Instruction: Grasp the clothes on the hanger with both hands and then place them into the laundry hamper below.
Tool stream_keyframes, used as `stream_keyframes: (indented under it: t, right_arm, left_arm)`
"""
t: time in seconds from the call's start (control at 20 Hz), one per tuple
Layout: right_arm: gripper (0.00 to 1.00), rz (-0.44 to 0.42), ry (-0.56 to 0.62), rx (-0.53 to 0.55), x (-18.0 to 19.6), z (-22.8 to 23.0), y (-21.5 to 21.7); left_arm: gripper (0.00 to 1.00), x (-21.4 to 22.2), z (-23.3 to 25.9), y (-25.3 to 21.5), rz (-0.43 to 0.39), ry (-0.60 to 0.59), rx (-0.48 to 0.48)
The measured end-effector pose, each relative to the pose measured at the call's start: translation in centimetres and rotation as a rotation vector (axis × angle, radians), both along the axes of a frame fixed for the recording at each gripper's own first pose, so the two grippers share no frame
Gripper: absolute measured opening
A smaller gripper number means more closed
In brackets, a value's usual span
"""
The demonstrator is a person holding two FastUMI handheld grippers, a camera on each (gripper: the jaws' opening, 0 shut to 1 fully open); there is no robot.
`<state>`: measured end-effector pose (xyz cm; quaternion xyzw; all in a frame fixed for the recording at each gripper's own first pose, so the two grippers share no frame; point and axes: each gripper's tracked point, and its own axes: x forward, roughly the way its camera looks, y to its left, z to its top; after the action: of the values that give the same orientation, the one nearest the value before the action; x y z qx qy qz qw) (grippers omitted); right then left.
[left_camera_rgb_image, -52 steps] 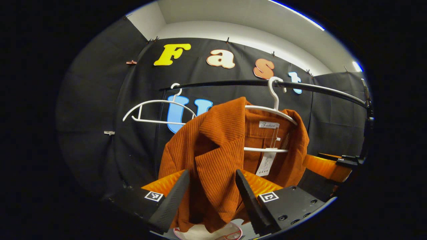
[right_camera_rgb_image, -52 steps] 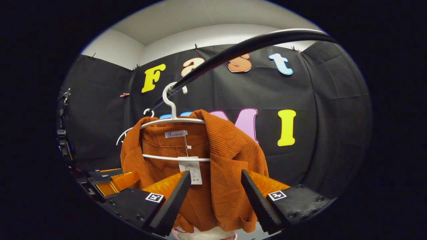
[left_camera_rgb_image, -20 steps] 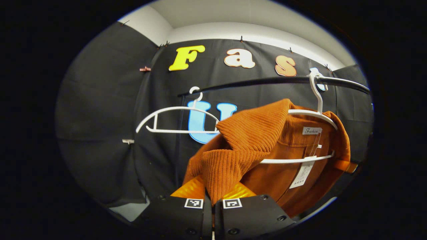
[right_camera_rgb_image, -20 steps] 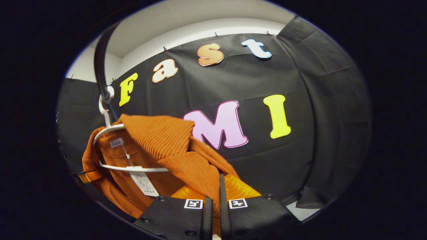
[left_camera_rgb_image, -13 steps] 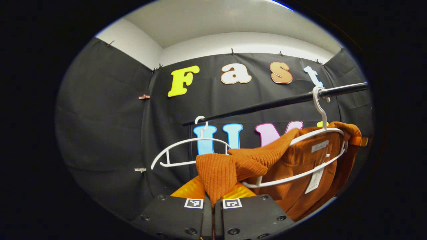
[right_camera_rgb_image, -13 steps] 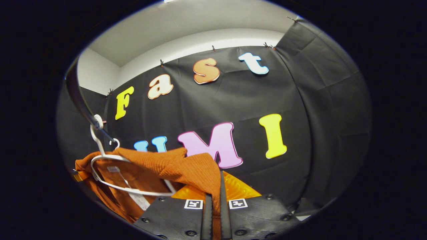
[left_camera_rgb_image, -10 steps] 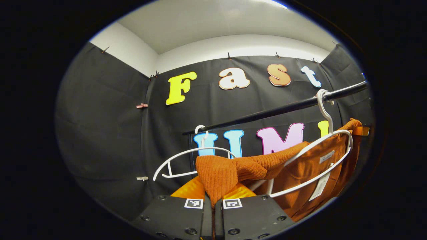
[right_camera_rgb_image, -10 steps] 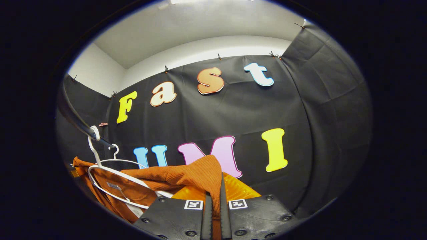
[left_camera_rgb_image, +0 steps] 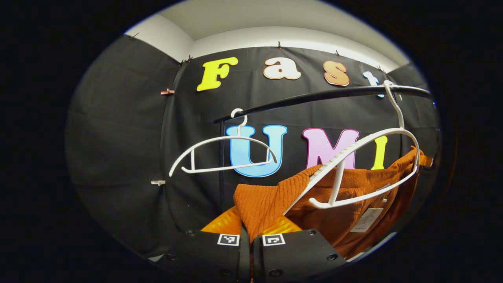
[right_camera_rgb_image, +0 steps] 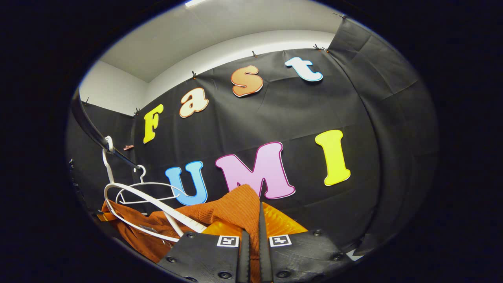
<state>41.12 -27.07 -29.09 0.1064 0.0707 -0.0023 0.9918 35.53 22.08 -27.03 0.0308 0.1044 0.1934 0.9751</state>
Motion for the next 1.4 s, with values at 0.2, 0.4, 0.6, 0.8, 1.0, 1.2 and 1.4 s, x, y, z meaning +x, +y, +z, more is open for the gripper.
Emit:
stream_keyframes:
  t: [0.2,0.4,0.6,0.8,1.0,1.2,1.4]
  right_arm:
    - [0.1,-0.013,0.018,0.022,0.5,-0.6,-1.2]
    - [0.14,-0.044,0.157,0.016,-0.7,-5.8,-2.6]
    - [0.14,-0.045,0.258,0.011,-3.9,-10.5,-1.7]
    - [0.14,-0.025,0.344,0.072,-7.2,-13.6,1.1]
    - [0.14,0.058,0.425,0.118,-9.8,-16.2,6.6]
    - [0.13,0.187,0.508,0.182,-12.2,-18.4,13.2]
    - [0.13,0.332,0.592,0.225,-14.8,-20.7,19.4]
  left_arm:
    - [0.07,1.0,-0.7,-0.1,-0.028,0.02,-0.026]
    - [0.07,1.3,-3.7,-1.3,-0.058,0.059,-0.122]
    - [0.07,-0.2,-8.9,-3.4,-0.074,0.167,-0.129]
    - [0.07,-3.0,-13.1,-5.7,-0.075,0.263,-0.174]
    - [0.07,-3.7,-14.5,-9.4,-0.132,0.313,-0.203]
    - [0.07,-3.8,-16.5,-13.3,-0.192,0.369,-0.22]
    - [0.07,-3.5,-18.6,-15.7,-0.23,0.42,-0.261]
